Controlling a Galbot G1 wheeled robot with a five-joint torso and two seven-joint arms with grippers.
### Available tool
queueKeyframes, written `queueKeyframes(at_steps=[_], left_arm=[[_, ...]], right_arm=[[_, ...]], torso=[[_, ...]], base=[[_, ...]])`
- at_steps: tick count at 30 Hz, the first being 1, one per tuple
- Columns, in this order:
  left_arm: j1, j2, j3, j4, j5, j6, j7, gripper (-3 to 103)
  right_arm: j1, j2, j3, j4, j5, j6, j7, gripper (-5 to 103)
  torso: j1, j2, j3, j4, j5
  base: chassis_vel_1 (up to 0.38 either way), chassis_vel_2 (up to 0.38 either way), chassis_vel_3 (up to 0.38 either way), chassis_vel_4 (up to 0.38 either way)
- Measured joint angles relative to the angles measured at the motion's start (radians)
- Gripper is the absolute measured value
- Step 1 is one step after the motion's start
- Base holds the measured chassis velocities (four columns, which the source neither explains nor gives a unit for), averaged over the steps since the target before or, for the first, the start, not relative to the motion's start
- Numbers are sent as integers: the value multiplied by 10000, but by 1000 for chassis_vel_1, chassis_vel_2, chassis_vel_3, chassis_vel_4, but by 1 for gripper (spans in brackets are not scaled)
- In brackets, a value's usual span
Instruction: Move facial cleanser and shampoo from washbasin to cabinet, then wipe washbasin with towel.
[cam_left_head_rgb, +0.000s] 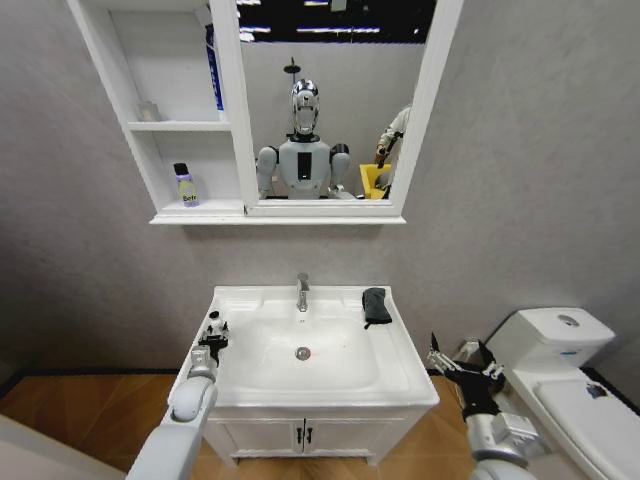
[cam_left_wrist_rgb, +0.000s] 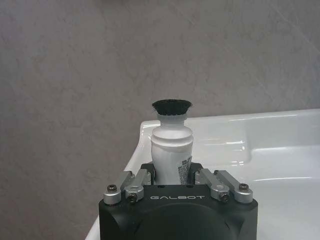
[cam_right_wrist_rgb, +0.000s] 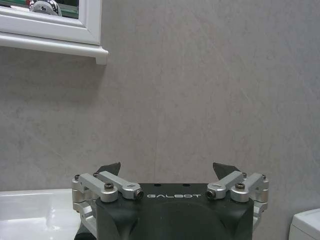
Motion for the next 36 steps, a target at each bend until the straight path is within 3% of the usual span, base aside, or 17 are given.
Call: queueKeyframes(at_steps=[5,6,9,10,12,13,15,16,17,19,20,21,24,25,27,32,36], left_arm=[[203,1044,122,-2684,-1132,1188,-1049,32],[203,1044,122,-2684,-1132,1188,-1049,32],[-472,2748,150,-4958,-3682,3132,-2004,32],[-472,2748,150,-4958,-3682,3132,-2004,32],[-1447,4152,139,-5788,-5459,3991,-2373,32],[-1447,4152,139,-5788,-5459,3991,-2373,32],[-3732,5671,401,-5934,-8223,4621,-3184,32],[-4649,5991,593,-5726,-9134,4790,-3439,32],[-4649,5991,593,-5726,-9134,4790,-3439,32],[-6802,6434,1345,-4948,-10435,5013,-3620,32],[-7754,6531,1817,-4583,-10888,5116,-3635,32],[-7754,6531,1817,-4583,-10888,5116,-3635,32],[-10856,6374,3647,-3368,-12202,5315,-3862,32],[-10856,6374,3647,-3368,-12202,5315,-3862,32],[-12427,5927,4628,-2249,-12546,5349,-3928,32],[-13019,5433,5192,-899,-12182,5425,-3625,32],[-13332,4869,5746,431,-11326,5428,-2944,31]], right_arm=[[86,-115,-43,109,9,-181,65,100],[86,-115,-43,109,9,-181,65,100],[52,-130,-141,117,-81,-181,59,100],[52,-130,-141,117,-81,-181,59,100],[-26,-131,-214,137,-155,-153,11,100],[-26,-131,-214,137,-155,-153,11,100],[-46,-127,-281,192,-190,-146,-27,100],[-42,-128,-288,209,-196,-146,-34,100],[-42,-128,-288,209,-196,-146,-34,100],[-41,-170,-287,281,-190,-150,-41,100],[-41,-192,-271,321,-180,-166,-42,100],[-41,-192,-271,321,-180,-166,-42,100],[5,-261,-170,380,-77,-238,-40,100],[5,-261,-170,380,-77,-238,-40,100],[-8,-254,-128,387,-22,-242,-35,100],[-106,-227,-37,397,58,-201,-32,100],[-192,-238,109,338,165,-104,-26,100]], torso=[[0,0,-1,1,2],[0,0,-1,1,2],[-1,0,-1,2,0],[-1,0,-1,2,0],[-1,0,-1,0,1],[-1,0,-1,0,1],[-1,2,-1,0,2],[-1,2,-1,-1,2],[-1,2,-1,-1,2],[0,1,0,0,-1],[0,1,0,0,2],[0,1,0,0,2],[0,1,1,0,0],[0,1,1,0,0],[-1,2,0,-3,9],[1,0,1,-1,0],[1,-1,1,3,-1]], base=[[0,0,0,0],[0,0,0,0],[0,0,0,0],[0,0,0,0],[0,0,0,0],[0,0,0,0],[0,0,0,0],[0,0,0,0],[0,0,0,0],[0,0,0,0],[0,0,0,0],[0,0,0,0],[0,0,0,0],[0,0,0,0],[0,0,0,0],[0,0,0,0],[0,0,0,0]])
